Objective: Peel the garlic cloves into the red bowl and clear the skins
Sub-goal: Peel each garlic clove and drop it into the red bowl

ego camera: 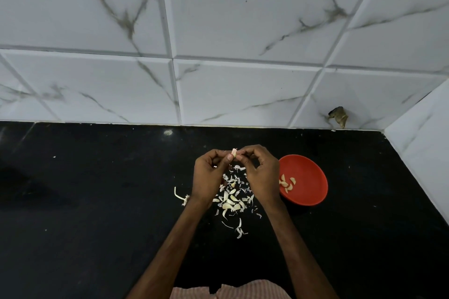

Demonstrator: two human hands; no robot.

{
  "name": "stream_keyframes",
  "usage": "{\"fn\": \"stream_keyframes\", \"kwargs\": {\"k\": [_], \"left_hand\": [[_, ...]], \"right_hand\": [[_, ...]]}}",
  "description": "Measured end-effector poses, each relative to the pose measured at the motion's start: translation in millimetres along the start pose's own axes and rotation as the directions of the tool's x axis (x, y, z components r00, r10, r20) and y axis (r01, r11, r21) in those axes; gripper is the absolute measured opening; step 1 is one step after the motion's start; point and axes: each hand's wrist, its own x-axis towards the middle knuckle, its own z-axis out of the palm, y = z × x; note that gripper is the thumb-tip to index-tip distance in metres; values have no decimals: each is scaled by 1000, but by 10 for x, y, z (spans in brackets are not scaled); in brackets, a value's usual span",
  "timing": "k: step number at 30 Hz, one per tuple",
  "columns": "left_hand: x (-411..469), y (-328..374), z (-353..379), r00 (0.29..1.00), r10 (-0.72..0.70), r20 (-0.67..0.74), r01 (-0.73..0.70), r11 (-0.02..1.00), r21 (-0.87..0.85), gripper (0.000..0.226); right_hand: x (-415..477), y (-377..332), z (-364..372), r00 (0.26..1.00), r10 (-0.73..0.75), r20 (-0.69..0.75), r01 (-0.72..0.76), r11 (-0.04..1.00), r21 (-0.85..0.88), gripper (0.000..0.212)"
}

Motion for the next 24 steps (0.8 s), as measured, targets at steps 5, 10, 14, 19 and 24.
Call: {"fn": "stream_keyframes", "kwargs": {"k": [5, 10, 14, 19, 24], "left_hand": [[-11, 19, -11, 999, -32, 42, 34, 998, -43, 12], [-7, 46, -28, 986, -131, 100, 143, 982, -124, 13], [-14, 50, -41, 984, -111, 139, 128, 984, -126, 24], [-10, 25, -54, 993, -94, 70, 103, 985, -139, 18], [-3, 6, -38, 997, -71, 15, 73, 985, -157, 18]], "right_hand": [[12, 9, 4, 1000, 8, 9, -7, 1000, -16, 15], [3, 19, 15, 997, 54, 54, -52, 998, -27, 16], [-4, 7, 25, 994, 68, 83, -65, 997, -39, 12], [4, -29, 3, 994, 40, 106, -30, 995, -92, 8], [33, -72, -47, 974, 72, 214, -41, 989, -143, 9]]}}
